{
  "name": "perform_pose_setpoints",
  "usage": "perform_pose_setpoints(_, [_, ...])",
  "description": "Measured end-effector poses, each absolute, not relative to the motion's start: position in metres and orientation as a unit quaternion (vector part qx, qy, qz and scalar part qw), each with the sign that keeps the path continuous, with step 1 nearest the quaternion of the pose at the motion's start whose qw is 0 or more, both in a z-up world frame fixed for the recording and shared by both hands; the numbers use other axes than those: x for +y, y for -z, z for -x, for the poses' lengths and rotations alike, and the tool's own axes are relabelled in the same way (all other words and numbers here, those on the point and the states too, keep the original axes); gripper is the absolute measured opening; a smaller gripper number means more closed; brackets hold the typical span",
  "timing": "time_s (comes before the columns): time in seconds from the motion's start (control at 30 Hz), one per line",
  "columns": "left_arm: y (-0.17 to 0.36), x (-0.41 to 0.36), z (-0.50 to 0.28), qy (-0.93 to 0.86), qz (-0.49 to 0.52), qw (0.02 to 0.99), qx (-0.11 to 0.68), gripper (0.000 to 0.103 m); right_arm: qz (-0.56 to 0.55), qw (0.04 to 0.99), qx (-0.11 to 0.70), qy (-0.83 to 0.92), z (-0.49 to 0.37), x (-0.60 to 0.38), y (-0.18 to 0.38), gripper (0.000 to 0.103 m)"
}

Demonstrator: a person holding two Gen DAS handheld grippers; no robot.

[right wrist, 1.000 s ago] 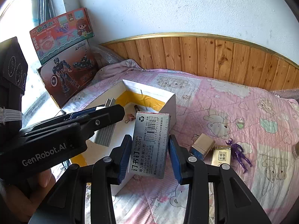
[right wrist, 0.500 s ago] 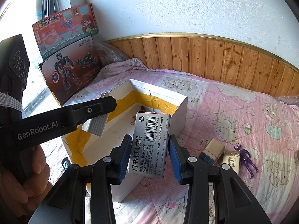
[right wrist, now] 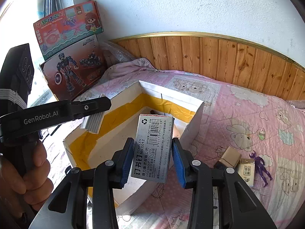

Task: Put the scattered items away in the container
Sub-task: 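Lower the plug adapter with the left tool while the right tool lowers the staples box into the box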

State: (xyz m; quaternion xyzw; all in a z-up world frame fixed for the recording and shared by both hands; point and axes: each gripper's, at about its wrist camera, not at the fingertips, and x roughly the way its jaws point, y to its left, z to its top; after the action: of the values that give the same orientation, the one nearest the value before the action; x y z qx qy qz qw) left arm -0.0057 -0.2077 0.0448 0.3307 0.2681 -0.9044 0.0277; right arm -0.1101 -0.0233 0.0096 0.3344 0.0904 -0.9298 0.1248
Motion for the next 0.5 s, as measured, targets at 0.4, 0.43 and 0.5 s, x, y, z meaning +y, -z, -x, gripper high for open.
perform_pose_setpoints(0.4, [-0.026, -0.239, 0.015, 0.888, -0.350, 0.037, 0.296, 0.031, -0.340, 0.139, 0.111, 0.923, 0.123, -0.053, 0.006, 0.041])
perform_pose_setpoints(0.43, [-0.024, -0.241, 0.017, 0.887, -0.352, 0.039, 0.297, 0.031, -0.340, 0.140, 0.115, 0.923, 0.124, -0.056, 0.007, 0.041])
perform_pose_setpoints(0.5, [-0.022, -0.245, 0.020, 0.885, -0.355, 0.042, 0.297, 0.031, -0.342, 0.143, 0.119, 0.921, 0.126, -0.061, 0.010, 0.041])
